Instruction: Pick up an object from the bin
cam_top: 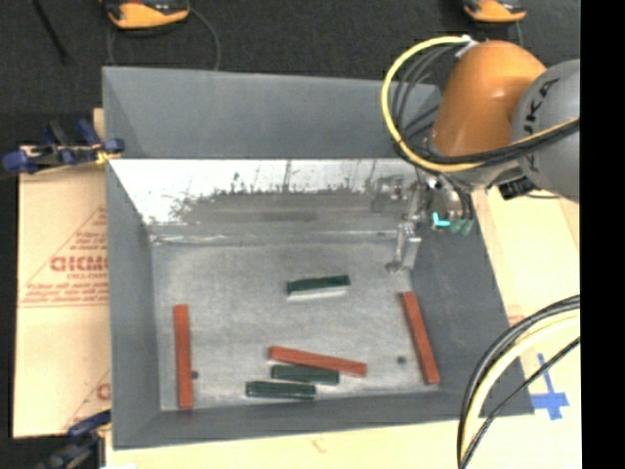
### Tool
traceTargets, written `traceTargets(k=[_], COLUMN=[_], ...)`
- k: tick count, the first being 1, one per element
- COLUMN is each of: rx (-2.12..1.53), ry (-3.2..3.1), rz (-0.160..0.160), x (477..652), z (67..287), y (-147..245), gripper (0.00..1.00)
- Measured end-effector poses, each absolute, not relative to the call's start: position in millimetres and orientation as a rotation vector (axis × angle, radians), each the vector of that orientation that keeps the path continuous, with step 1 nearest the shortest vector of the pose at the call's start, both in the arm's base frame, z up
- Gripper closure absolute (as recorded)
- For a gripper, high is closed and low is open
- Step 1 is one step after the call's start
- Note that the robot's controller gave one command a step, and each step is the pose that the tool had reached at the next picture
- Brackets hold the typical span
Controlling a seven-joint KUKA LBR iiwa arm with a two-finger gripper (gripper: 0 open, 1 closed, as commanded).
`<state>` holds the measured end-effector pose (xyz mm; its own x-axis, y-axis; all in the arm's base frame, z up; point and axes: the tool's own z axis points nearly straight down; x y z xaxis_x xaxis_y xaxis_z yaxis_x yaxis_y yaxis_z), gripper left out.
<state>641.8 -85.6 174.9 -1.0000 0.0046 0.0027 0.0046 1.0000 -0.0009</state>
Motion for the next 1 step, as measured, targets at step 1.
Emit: traceTargets(k=[1], rx=[0.018], ry=[-3.139], rz=[-0.005], x=[625.7], z=[66.1], y=[-1.9], gripper=[0.00])
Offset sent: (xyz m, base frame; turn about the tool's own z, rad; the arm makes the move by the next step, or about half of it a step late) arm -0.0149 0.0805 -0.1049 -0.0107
